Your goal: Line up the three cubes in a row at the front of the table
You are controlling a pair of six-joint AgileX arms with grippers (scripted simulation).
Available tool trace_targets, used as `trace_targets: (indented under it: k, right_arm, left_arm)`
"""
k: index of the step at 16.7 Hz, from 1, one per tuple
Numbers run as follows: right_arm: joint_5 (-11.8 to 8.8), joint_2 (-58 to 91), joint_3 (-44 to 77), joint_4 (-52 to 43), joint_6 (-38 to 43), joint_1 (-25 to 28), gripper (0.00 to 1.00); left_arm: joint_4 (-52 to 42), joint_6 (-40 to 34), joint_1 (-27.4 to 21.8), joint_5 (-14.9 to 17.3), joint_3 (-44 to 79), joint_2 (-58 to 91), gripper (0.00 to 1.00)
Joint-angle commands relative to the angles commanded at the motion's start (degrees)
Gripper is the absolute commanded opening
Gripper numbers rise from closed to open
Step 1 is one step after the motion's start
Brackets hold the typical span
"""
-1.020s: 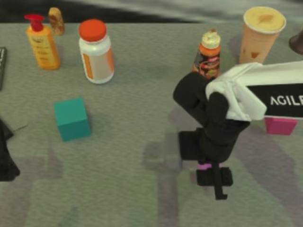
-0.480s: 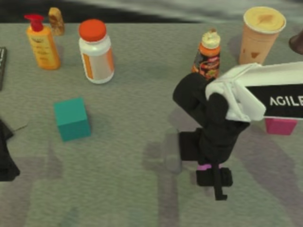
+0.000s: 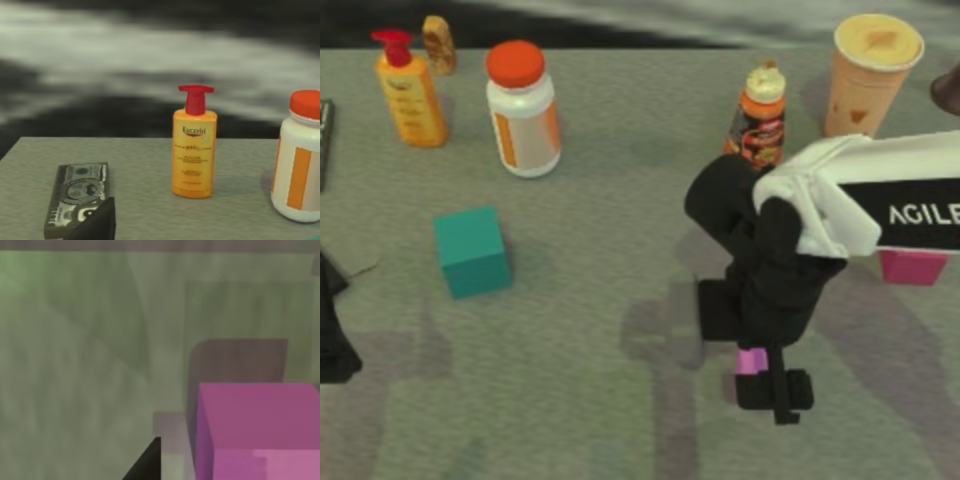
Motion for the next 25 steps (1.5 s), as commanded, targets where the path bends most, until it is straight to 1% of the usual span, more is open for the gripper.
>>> trace_targets:
  k: [1,10,12,16,18,23,25]
  right_arm:
    - [0.0,0.0,0.0,0.0,0.0,0.0,1.0]
    - [0.0,-0.1,0.2,-0.2,-0.1,-0.1,1.0]
    - [0.0,-0.9,1.7,-2.4,-0.3,0.1,1.0]
    - [-0.1,-4.3,6.5,-11.5,-0.4,0.1,1.0]
    - [-0.1,-5.8,8.2,-14.2,-0.5,0.1,1.0]
    - [0.0,-5.9,8.5,-14.6,-0.4,-0.1,1.0]
    - [0.0,-5.3,9.2,-14.8,1.4,-0.9,1.0]
  left_arm:
    - [0.0,0.0,0.0,0.0,0.0,0.0,1.0]
    - [0.0,0.0,0.0,0.0,0.0,0.0,1.0]
    - [0.0,0.0,0.0,0.0,0.0,0.0,1.0]
    - [0.0,0.0,0.0,0.0,0.0,0.0,1.0]
    - [0.0,0.0,0.0,0.0,0.0,0.0,1.0]
    - [0.0,0.0,0.0,0.0,0.0,0.0,1.0]
    - [0.0,0.0,0.0,0.0,0.0,0.0,1.0]
